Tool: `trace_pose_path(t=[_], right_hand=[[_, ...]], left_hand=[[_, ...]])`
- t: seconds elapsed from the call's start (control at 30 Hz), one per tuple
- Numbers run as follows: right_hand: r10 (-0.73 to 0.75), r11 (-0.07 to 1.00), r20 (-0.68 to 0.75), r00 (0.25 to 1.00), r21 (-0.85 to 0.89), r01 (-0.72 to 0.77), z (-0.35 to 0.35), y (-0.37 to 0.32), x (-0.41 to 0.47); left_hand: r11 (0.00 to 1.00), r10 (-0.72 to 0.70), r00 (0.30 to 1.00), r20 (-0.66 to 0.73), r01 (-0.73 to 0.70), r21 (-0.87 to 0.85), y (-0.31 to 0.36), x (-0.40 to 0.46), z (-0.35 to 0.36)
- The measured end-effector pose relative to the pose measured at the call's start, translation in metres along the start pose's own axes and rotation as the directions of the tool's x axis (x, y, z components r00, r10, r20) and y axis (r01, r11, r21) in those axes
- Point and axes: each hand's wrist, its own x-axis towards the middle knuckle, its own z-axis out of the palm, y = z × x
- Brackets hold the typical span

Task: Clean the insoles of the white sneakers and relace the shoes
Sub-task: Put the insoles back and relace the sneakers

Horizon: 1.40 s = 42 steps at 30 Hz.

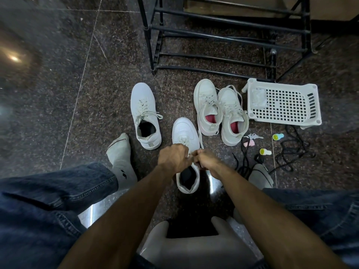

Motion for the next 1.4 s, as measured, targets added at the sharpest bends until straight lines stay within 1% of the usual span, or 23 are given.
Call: trace_pose_path(t=[0.03,0.07,0.1,0.17,0.2,0.23,0.3,0.37,0.43,0.5,0.57,0.6,0.67,0.77,0.8,0.9,0.93,0.97,1.03,1.17,1.27,1.33,1.4], right_hand=[[-0.003,0.999,-0.003,1.0,-0.032,0.003,0.0,-0.002,-0.002],[-0.007,0.998,0.0,1.0,-0.065,0.007,0.0,-0.003,-0.003],[-0.014,0.996,0.005,1.0,-0.087,0.015,0.0,-0.003,-0.003],[-0.025,0.996,0.007,1.0,-0.085,0.025,0.0,-0.002,-0.004],[-0.025,0.997,-0.002,1.0,-0.068,0.024,0.0,-0.002,-0.004],[-0.018,0.999,-0.013,1.0,-0.05,0.018,0.0,-0.001,-0.003],[-0.005,1.0,-0.023,1.0,-0.014,0.005,-0.001,0.002,-0.001],[0.003,1.0,0.001,1.0,0.004,-0.003,-0.002,0.006,0.0],[-0.004,1.0,0.027,1.0,0.0,0.004,-0.005,0.007,-0.001],[-0.068,0.996,0.046,0.997,-0.061,0.071,-0.009,0.005,-0.005],[-0.182,0.958,0.034,0.983,-0.219,0.185,-0.015,0.003,-0.005],[-0.234,0.916,0.035,0.972,-0.328,0.232,-0.021,0.002,-0.004],[-0.265,0.816,0.053,0.963,-0.52,0.254,-0.031,-0.001,-0.003],[-0.275,0.694,0.075,0.958,-0.674,0.252,-0.037,-0.006,-0.004],[-0.29,0.636,0.057,0.955,-0.734,0.237,-0.036,-0.007,-0.005],[-0.339,0.408,-0.025,0.941,-0.904,0.123,-0.034,-0.008,-0.011],[-0.336,0.359,-0.044,0.941,-0.93,0.084,-0.033,-0.006,-0.012],[-0.326,0.333,-0.061,0.943,-0.942,0.055,-0.032,-0.003,-0.013],[-0.314,0.309,-0.087,0.945,-0.951,0.016,-0.029,0.001,-0.012],[-0.313,0.303,-0.125,0.942,-0.953,-0.025,-0.025,0.001,-0.011],[-0.296,0.341,-0.154,0.943,-0.939,-0.047,-0.025,-0.001,-0.012],[-0.283,0.369,-0.164,0.945,-0.928,-0.051,-0.021,0.002,-0.016],[-0.318,0.396,-0.151,0.936,-0.918,-0.014,-0.017,0.009,-0.019]], left_hand=[[0.997,-0.054,0.996,0.07,0.057,-0.049,0.001,0.004,-0.002],[0.982,-0.109,0.982,0.154,0.13,-0.136,0.001,0.007,-0.005],[0.944,-0.153,0.957,0.246,0.215,-0.251,0.0,0.01,-0.007],[0.804,-0.202,0.901,0.383,0.376,-0.461,-0.003,0.011,-0.007],[0.751,-0.214,0.892,0.399,0.411,-0.517,-0.004,0.009,-0.005],[0.74,-0.213,0.897,0.388,0.407,-0.535,-0.004,0.007,-0.002],[0.793,-0.171,0.93,0.326,0.327,-0.514,-0.006,0.003,0.006],[0.844,-0.132,0.956,0.26,0.246,-0.477,-0.009,0.0,0.012],[0.861,-0.128,0.965,0.229,0.223,-0.458,-0.011,0.0,0.012],[0.823,-0.12,0.952,0.283,0.255,-0.508,-0.011,0.0,0.008],[0.791,-0.11,0.923,0.369,0.306,-0.53,-0.012,0.0,0.002],[0.791,-0.093,0.91,0.403,0.314,-0.525,-0.014,0.0,-0.001],[0.798,-0.043,0.898,0.438,0.294,-0.526,-0.023,0.0,-0.003],[0.793,0.021,0.914,0.405,0.232,-0.563,-0.035,0.0,-0.003],[0.796,0.018,0.924,0.381,0.217,-0.564,-0.038,-0.001,-0.003],[0.813,-0.019,0.942,0.336,0.21,-0.543,-0.042,-0.002,0.001],[0.822,-0.035,0.942,0.334,0.217,-0.526,-0.044,-0.002,0.005],[0.837,-0.044,0.945,0.325,0.212,-0.504,-0.045,-0.003,0.008],[0.866,-0.057,0.95,0.308,0.201,-0.459,-0.047,-0.003,0.012],[0.888,-0.1,0.956,0.277,0.212,-0.409,-0.046,-0.004,0.012],[0.905,-0.118,0.964,0.238,0.203,-0.375,-0.045,-0.006,0.015],[0.901,-0.112,0.972,0.208,0.188,-0.392,-0.05,-0.007,0.022],[0.872,-0.095,0.98,0.177,0.168,-0.459,-0.055,-0.007,0.029]])
